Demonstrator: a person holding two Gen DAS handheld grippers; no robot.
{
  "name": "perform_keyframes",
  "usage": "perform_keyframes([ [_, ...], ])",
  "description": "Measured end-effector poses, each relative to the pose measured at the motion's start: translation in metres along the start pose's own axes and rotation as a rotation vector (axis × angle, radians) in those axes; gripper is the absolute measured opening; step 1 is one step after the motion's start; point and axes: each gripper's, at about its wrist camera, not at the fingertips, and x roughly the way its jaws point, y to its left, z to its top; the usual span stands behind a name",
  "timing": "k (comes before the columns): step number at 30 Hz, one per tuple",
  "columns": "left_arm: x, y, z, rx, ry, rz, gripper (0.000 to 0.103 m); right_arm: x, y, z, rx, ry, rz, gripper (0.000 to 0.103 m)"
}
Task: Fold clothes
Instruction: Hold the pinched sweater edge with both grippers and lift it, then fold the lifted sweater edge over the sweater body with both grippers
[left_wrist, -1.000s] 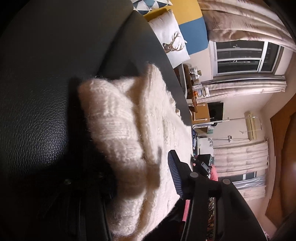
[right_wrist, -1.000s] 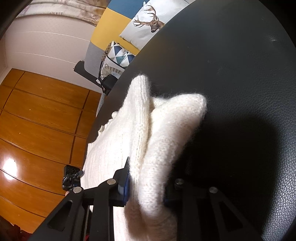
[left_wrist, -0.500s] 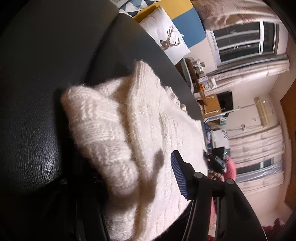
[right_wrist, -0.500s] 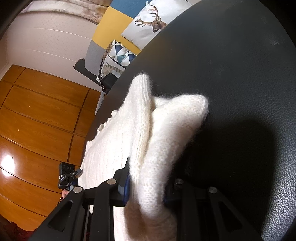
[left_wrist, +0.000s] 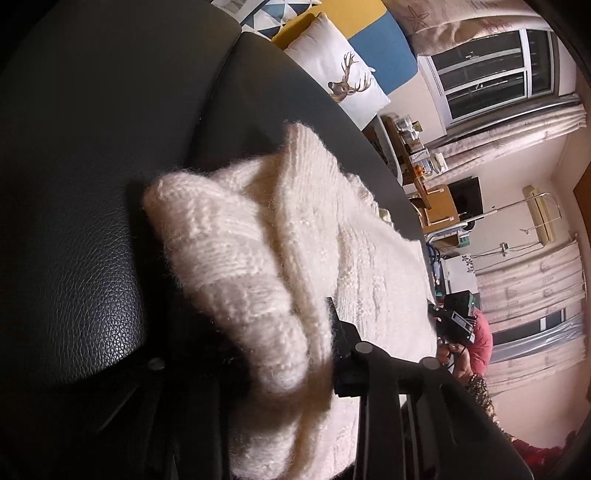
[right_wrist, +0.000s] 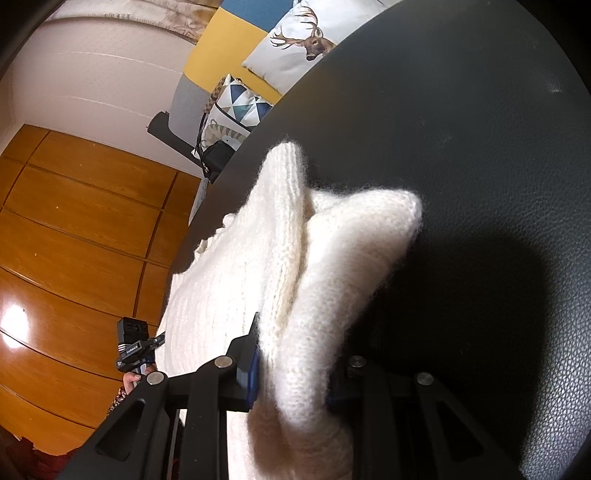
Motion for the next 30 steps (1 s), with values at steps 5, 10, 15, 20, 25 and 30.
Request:
perform_keyframes([
  [5,0.001,0.002,0.003,-0.019,0.011,-0.018,0.032,0.001,0.007,-0.003,-0.024,-0.013,-0.028,0.023],
  [10,0.002,-0.002,0.005,-0.015,0.021,-0.003,0.032,0.000,0.008,-0.002,-0.037,-0.015,-0.041,0.024],
  [15,0.004,-0.017,0.001,0.031,-0.005,0.083,0.029,0.000,0.010,-0.004,-0.048,-0.026,-0.072,0.023],
  [20,0.003,-0.023,-0.004,0.060,-0.039,0.126,0.023,0.001,0.017,-0.005,-0.042,-0.038,-0.120,0.020],
  [25,0.001,-0.030,-0.009,0.085,-0.080,0.161,0.021,0.000,0.026,-0.007,-0.044,-0.063,-0.174,0.017],
  [30,-0.009,-0.044,-0.014,0.129,-0.139,0.164,0.019,-0.008,0.033,-0.008,-0.009,-0.117,-0.131,0.017],
])
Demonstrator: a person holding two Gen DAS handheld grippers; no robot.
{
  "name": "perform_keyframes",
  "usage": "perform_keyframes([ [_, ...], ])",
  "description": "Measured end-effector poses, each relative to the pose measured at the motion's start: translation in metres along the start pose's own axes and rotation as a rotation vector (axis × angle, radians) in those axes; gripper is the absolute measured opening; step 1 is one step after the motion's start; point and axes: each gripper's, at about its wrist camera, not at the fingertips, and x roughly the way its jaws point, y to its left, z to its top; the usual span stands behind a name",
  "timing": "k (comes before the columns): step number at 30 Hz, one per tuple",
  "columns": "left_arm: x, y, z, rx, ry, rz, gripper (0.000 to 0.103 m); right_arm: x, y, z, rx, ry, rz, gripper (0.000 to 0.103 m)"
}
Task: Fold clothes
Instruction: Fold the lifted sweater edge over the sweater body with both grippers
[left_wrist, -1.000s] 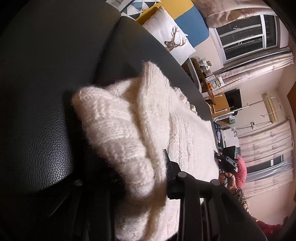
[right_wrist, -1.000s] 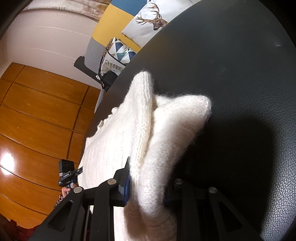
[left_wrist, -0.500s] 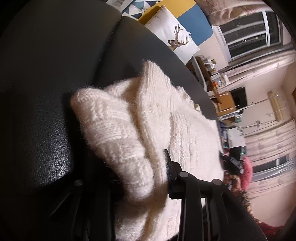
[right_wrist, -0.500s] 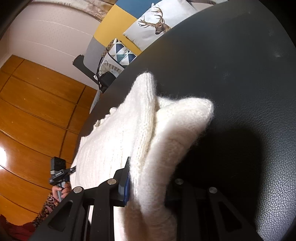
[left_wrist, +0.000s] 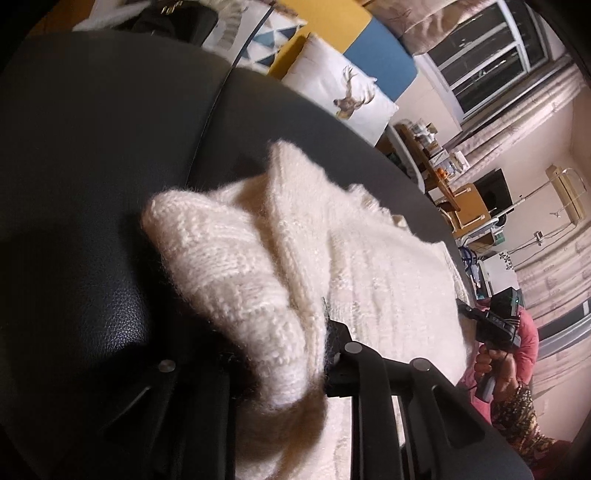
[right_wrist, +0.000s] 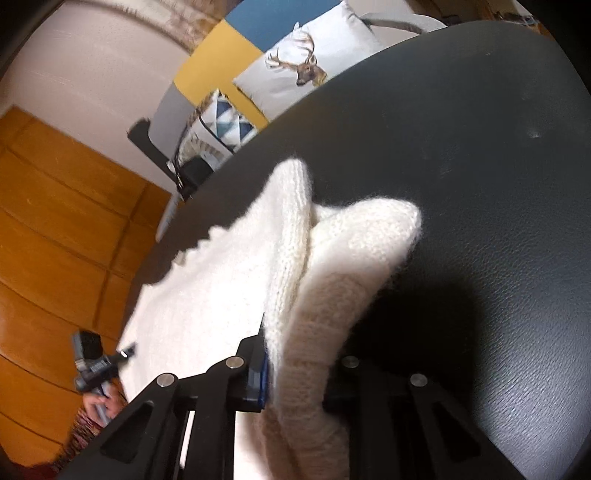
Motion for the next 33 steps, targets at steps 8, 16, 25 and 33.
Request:
perform_keyframes([
  [8,-0.035,-0.036,0.005,0.068,-0.096,-0.090,0.019,-0.019,0.018,0.005,0.100,-0.056,0.182,0.016],
  [16,-0.070,-0.068,0.011,0.135,-0.167,-0.146,0.019,-0.029,0.071,0.017,0.042,-0.063,0.236,0.016],
  [25,-0.123,-0.077,0.020,0.155,-0.274,-0.182,0.019,-0.019,0.136,0.029,-0.023,-0.041,0.304,0.016],
  [33,-0.194,-0.049,0.020,0.129,-0.402,-0.162,0.019,0.013,0.240,0.043,-0.153,0.021,0.370,0.016],
])
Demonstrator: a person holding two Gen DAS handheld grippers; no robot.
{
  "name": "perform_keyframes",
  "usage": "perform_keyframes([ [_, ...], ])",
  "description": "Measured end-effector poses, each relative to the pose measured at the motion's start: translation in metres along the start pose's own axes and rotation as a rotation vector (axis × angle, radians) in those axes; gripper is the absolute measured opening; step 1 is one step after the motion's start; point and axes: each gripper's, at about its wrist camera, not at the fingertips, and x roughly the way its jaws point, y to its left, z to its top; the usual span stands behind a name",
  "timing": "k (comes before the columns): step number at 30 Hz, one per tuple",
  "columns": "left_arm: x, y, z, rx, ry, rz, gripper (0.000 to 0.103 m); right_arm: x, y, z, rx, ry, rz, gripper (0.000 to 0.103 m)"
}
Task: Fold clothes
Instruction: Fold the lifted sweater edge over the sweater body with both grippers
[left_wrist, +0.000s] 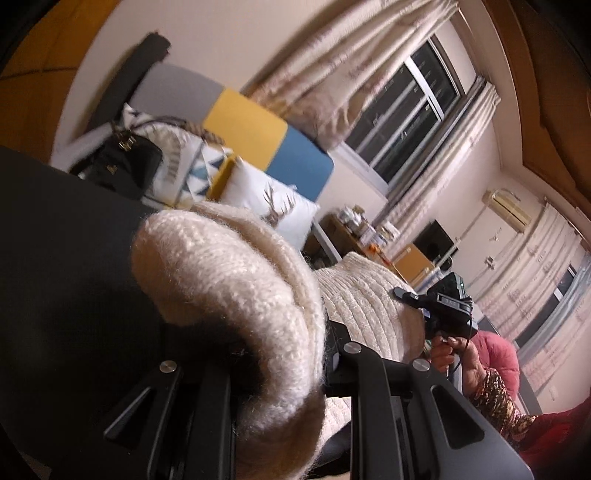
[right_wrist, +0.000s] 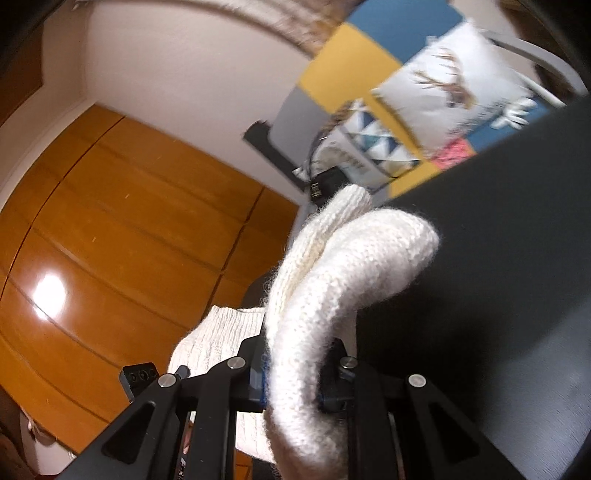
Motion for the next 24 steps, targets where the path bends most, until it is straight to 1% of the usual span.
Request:
perform_keyframes([
  [4,-0.042,0.015,0.018,-0.012,-0.073,0.039,0.019,0.061,0.049,0.014,-0.060,0.057,0.053,0.016],
  [8,-0.082,0.034,0.032,-0.028,-0.140,0.091,0.019,0.120,0.092,0.018,-0.099,0.125,0.116,0.016],
  [11,-0.107,0.049,0.038,-0.045,-0.189,0.141,0.019,0.172,0.120,0.019,-0.118,0.185,0.155,0.016],
  [14,-0.123,0.068,0.040,-0.067,-0.228,0.199,0.019,0.222,0.139,0.017,-0.123,0.239,0.188,0.016],
  [18,-0.134,0.098,0.039,-0.104,-0.278,0.286,0.019,0.293,0.151,0.012,-0.119,0.308,0.190,0.016],
  [21,-0.133,0.131,0.033,-0.156,-0.310,0.345,0.019,0.345,0.148,0.007,-0.102,0.351,0.173,0.016],
  [24,-0.126,0.166,0.026,-0.190,-0.323,0.403,0.019,0.393,0.139,0.002,-0.096,0.388,0.149,0.016],
])
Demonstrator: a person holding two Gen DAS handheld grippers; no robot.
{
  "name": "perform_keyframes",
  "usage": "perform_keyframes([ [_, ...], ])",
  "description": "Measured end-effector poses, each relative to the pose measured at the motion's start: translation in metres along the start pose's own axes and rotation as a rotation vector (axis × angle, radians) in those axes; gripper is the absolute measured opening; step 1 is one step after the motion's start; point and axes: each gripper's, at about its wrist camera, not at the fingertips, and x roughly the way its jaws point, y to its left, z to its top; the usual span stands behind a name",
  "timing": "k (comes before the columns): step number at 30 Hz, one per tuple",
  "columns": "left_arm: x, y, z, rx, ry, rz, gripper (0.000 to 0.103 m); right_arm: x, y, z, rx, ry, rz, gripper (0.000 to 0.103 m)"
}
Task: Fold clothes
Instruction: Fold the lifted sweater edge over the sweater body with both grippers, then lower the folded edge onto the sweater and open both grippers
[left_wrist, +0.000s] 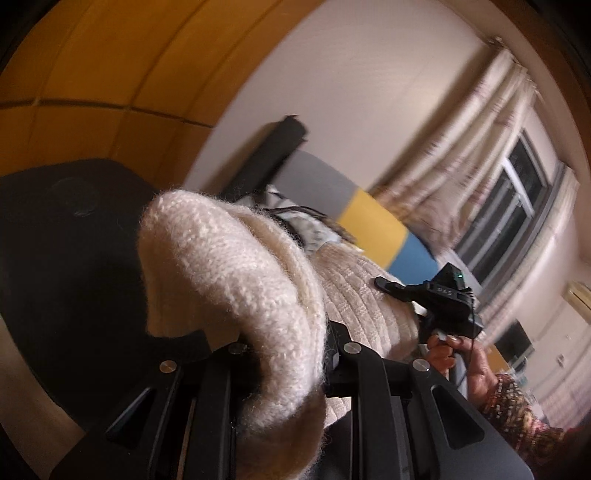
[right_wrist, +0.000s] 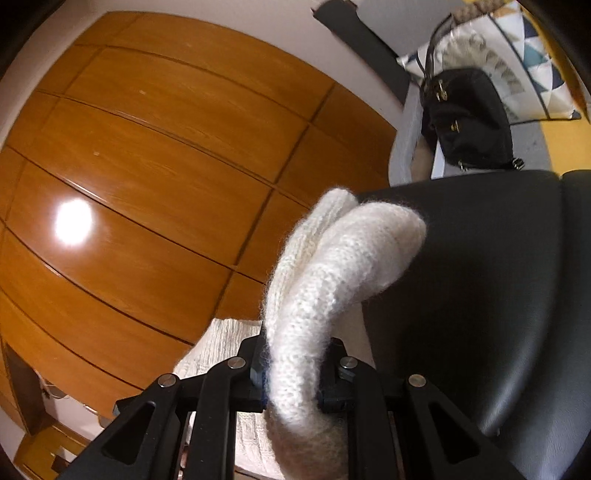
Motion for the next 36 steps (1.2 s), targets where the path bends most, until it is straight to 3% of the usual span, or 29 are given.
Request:
perform_keyframes([
  [8,0.045,0.065,-0.026,-0.083,0.020,0.109,0.019,0.061,-0.059,0.018,0.044,0.033,-0.052,0.016],
  [14,0.050,0.097,-0.040,-0.156,0.014,0.139,0.019,0.057,-0.099,0.030,0.090,0.020,-0.087,0.016],
  [23,0.065,0.146,-0.067,-0.306,0.095,0.212,0.020,0.042,-0.148,0.048,0.145,-0.021,-0.136,0.016],
  [27,0.078,0.159,-0.078,-0.308,0.150,0.286,0.020,0.043,-0.163,0.058,0.149,-0.013,-0.156,0.016],
  [32,0.080,0.171,-0.082,-0.352,0.137,0.285,0.022,0.048,-0.189,0.058,0.175,0.003,-0.179,0.016],
  [36,0.081,0.167,-0.082,-0.308,0.125,0.306,0.024,0.052,-0.208,0.054,0.200,-0.002,-0.215,0.019],
])
